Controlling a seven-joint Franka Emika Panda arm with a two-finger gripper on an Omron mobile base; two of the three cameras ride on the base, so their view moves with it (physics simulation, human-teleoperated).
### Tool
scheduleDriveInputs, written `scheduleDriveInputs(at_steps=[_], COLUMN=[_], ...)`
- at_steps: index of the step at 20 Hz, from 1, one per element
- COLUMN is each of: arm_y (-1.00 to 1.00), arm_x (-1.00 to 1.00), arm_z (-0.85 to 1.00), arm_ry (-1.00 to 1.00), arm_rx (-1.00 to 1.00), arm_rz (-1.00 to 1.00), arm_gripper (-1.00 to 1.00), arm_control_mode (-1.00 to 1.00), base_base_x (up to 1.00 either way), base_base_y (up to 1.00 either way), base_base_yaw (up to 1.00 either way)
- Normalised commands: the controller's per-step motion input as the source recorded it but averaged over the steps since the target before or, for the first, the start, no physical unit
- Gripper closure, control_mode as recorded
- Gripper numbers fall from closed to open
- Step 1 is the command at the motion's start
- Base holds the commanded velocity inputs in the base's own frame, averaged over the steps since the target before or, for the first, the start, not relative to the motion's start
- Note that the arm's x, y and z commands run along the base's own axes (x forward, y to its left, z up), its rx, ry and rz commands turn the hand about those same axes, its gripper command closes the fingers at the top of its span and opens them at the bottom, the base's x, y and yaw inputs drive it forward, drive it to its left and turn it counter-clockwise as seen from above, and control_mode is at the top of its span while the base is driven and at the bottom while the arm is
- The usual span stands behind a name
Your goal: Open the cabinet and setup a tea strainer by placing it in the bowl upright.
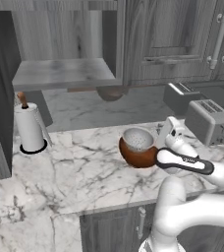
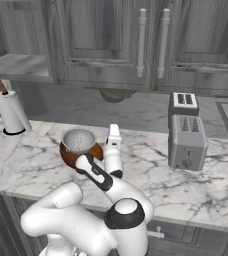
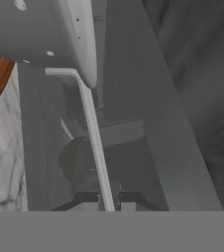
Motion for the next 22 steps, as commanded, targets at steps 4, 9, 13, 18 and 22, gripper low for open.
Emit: scheduleDriveInputs(at_steps=[4, 9, 13, 18, 22], arm_y=[-0.06, 0.0, 0.0, 0.06, 0.29], arm_x=[0.0, 0.0, 0.0, -0.07, -0.15], arm_z=[0.06, 0.34, 0.29, 0.01, -0.08], arm_ry=[0.0, 0.0, 0.0, 0.01, 0.0], arm_rx=[-0.03, -0.14, -0.17, -0.15, -0.13], arm_rz=[0.03, 0.0, 0.0, 0.03, 0.05], arm_gripper=[1.0, 1.0, 1.0, 1.0, 1.0], arm_control_mode=[-1.0, -1.0, -1.0, -1.0, -1.0], base_base_x=[0.0, 0.0, 0.0, 0.0, 0.0], base_base_y=[0.0, 0.0, 0.0, 0.0, 0.0], base_base_yaw=[0.0, 0.0, 0.0, 0.0, 0.0])
